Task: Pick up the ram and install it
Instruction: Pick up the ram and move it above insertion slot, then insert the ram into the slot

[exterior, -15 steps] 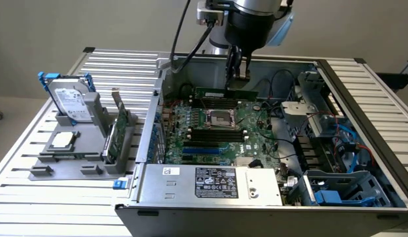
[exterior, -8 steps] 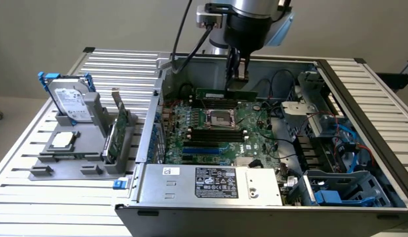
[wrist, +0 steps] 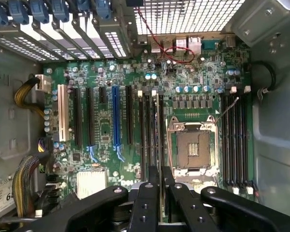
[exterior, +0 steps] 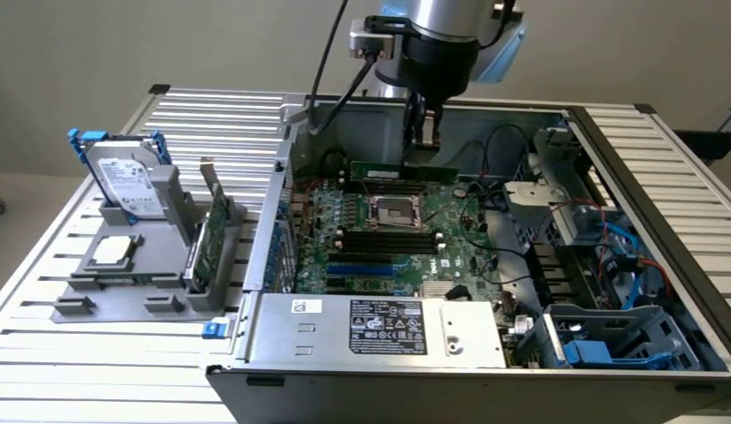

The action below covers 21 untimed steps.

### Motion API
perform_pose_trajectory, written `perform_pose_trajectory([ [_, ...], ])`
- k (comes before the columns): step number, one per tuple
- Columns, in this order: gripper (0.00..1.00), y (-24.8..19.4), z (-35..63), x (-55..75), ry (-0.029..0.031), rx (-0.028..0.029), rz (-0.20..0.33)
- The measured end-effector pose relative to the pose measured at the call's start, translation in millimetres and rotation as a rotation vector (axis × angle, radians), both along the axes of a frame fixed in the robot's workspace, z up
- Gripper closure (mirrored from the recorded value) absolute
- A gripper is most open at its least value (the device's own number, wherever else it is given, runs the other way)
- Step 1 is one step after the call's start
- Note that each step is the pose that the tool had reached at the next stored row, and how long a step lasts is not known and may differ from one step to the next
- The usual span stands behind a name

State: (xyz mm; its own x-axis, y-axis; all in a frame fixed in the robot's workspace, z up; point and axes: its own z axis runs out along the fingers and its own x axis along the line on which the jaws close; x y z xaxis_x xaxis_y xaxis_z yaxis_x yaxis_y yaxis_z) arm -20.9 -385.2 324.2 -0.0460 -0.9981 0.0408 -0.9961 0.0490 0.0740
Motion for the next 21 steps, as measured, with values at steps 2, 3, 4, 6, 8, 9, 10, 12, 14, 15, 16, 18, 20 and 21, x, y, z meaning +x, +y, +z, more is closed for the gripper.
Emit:
perform_pose_trajectory([
  [2,0.85,0.9,-1.8,-3.0,-0.0090,-0.0028,-0.001],
  [3,0.85,1.1,-2.3,-3.7,-0.0119,-0.0034,-0.001],
  [4,0.85,1.1,-2.2,-3.7,-0.0118,-0.0039,-0.001],
  [6,0.85,1.2,-2.2,-3.7,-0.0119,-0.0041,-0.001],
  [8,0.85,1.2,-2.2,-3.7,-0.0119,-0.0040,-0.001],
  [9,0.85,1.2,-2.3,-3.7,-0.0119,-0.0039,-0.001],
  [10,0.85,1.2,-2.3,-3.7,-0.0119,-0.0040,-0.001],
  [12,0.85,1.2,-2.3,-3.7,-0.0119,-0.0039,-0.001],
  [14,0.85,1.2,-2.3,-3.7,-0.0119,-0.0040,-0.001],
  [15,0.85,1.2,-2.3,-3.7,-0.0119,-0.0040,-0.001],
  [16,0.85,1.2,-2.2,-3.8,-0.0119,-0.0040,-0.001],
  [18,0.85,1.2,-2.3,-3.9,-0.0123,-0.0040,-0.001],
  [20,0.85,1.1,-4.0,-4.8,-0.0118,-0.0049,-0.001],
  [21,0.85,1.1,-5.7,-4.9,-0.0117,-0.0054,-0.001],
])
